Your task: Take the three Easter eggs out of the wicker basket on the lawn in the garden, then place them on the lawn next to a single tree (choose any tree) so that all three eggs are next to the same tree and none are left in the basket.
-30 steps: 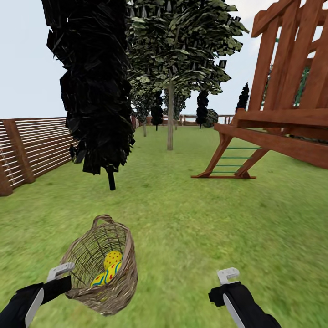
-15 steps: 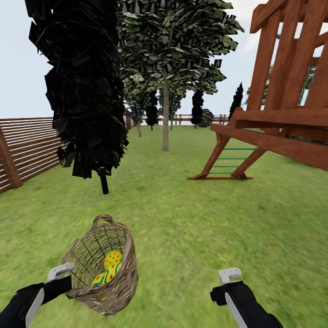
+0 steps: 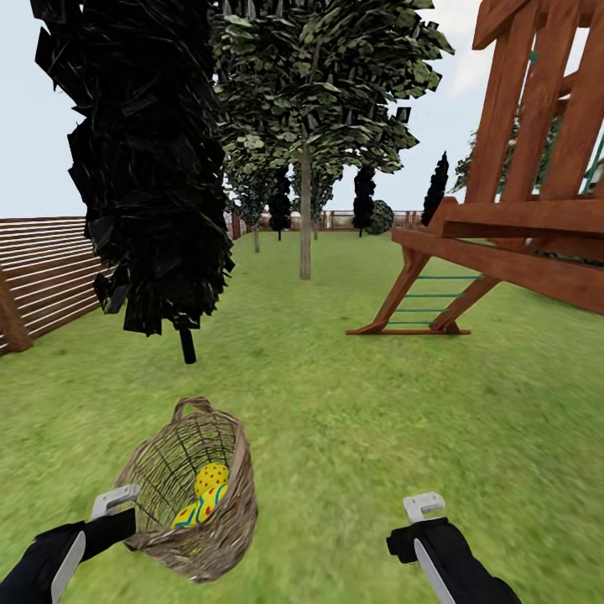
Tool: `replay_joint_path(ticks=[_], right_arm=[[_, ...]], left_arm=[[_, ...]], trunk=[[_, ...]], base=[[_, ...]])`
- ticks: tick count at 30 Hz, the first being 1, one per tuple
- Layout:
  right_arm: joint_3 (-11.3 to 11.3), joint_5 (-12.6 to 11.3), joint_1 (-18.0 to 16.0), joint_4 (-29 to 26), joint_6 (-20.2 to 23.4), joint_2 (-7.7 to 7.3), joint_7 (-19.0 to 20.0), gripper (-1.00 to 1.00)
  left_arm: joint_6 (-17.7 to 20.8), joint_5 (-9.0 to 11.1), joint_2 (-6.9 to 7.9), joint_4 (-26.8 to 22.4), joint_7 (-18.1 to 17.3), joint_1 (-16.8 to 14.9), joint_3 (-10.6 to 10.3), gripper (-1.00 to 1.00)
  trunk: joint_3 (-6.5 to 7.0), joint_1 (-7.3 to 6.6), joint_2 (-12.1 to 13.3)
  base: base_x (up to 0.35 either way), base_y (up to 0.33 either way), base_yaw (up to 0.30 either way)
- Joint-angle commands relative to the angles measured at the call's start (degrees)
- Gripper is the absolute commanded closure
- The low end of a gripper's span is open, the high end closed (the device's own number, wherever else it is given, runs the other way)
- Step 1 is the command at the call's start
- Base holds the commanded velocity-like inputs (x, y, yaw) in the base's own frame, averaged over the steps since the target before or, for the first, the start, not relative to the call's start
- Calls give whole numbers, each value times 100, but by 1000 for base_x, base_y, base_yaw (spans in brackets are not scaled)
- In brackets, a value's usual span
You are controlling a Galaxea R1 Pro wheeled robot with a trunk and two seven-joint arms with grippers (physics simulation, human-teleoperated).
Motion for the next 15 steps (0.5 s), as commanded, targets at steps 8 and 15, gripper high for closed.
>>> replay_joint_path(ticks=[8,15], right_arm=[[20,-60,-3,-3,17,-6,-57,-100],[21,-55,-3,-3,17,-6,-57,-100]], left_arm=[[50,82,-2,-11,-15,-3,23,100],[50,82,-2,-10,-15,-3,23,100]], trunk=[[-2,6,-5],[-2,6,-5]], base=[[335,0,0],[335,0,0]])
